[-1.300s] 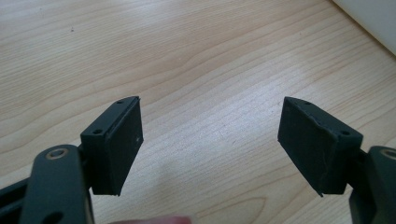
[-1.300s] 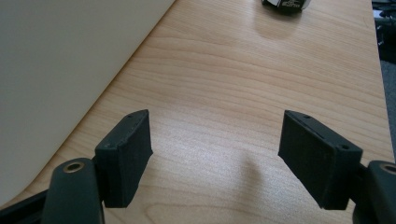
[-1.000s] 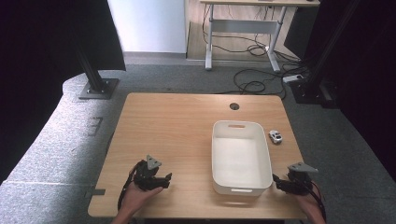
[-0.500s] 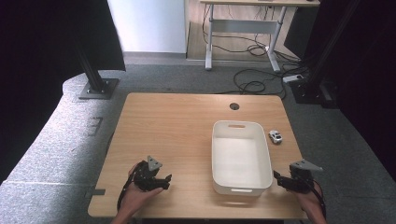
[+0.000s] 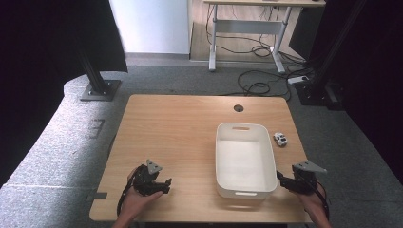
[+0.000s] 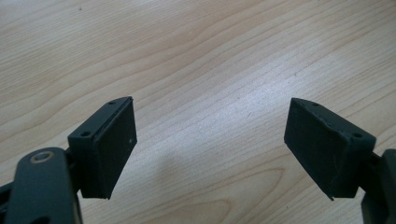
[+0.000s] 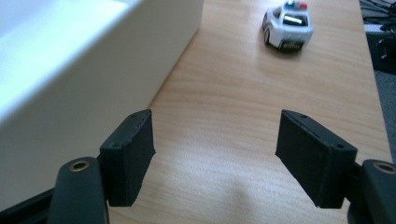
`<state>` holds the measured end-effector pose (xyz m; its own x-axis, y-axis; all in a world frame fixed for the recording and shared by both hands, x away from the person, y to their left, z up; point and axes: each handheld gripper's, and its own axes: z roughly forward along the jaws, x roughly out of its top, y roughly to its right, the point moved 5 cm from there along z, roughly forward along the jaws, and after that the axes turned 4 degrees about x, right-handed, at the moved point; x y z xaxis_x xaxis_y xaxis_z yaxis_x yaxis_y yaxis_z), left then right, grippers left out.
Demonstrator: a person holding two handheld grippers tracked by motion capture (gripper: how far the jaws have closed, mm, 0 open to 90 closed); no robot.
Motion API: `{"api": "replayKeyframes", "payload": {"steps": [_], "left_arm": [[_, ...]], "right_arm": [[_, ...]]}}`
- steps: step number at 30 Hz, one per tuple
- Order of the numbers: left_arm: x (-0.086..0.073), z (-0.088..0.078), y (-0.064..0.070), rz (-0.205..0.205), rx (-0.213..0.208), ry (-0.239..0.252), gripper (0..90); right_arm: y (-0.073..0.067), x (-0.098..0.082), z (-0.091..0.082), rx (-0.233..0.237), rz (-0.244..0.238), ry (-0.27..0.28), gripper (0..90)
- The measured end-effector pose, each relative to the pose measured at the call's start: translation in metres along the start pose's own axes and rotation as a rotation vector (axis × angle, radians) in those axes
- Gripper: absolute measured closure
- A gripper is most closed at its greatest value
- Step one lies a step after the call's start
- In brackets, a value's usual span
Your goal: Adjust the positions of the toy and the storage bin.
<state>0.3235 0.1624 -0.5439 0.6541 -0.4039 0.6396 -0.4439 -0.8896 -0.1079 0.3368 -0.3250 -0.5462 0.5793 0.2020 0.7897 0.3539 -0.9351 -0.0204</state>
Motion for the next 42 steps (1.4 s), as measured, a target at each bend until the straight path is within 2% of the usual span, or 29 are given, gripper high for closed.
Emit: {"api": "replayKeyframes", "payload": {"steps": [3,7,10,11,15,18,21,34,42], "left_arm": [[0.000,0.000,0.000,-0.002,0.003,0.000,17.9],[-0.001,0.000,0.000,0.004,0.001,-0.005,17.9],[-0.002,0.001,0.000,0.008,0.001,-0.007,17.9],[-0.002,0.001,0.000,0.008,0.000,-0.007,17.9],[-0.002,0.002,0.000,0.011,-0.002,-0.010,17.9],[-0.002,0.002,0.000,0.013,-0.003,-0.012,17.9],[-0.002,0.002,0.000,0.014,-0.003,-0.009,17.9],[-0.002,0.003,0.001,0.019,0.000,-0.015,17.9],[-0.003,0.003,0.001,0.021,0.001,-0.019,17.9]], "right_arm": [[-0.006,0.010,-0.007,-0.006,-0.005,0.060,28.5],[-0.012,0.015,-0.011,-0.001,-0.012,0.089,30.3],[-0.014,0.018,-0.013,-0.024,-0.028,0.097,31.0],[-0.013,0.021,-0.016,-0.011,-0.010,0.119,30.3],[-0.014,0.030,-0.025,0.006,0.013,0.159,30.3],[-0.017,0.032,-0.027,0.024,0.012,0.161,30.3],[-0.026,0.032,-0.024,0.045,-0.009,0.146,30.0],[-0.035,0.027,-0.013,0.062,-0.015,0.108,30.1],[-0.038,0.023,-0.004,0.059,-0.017,0.080,34.0]]}}
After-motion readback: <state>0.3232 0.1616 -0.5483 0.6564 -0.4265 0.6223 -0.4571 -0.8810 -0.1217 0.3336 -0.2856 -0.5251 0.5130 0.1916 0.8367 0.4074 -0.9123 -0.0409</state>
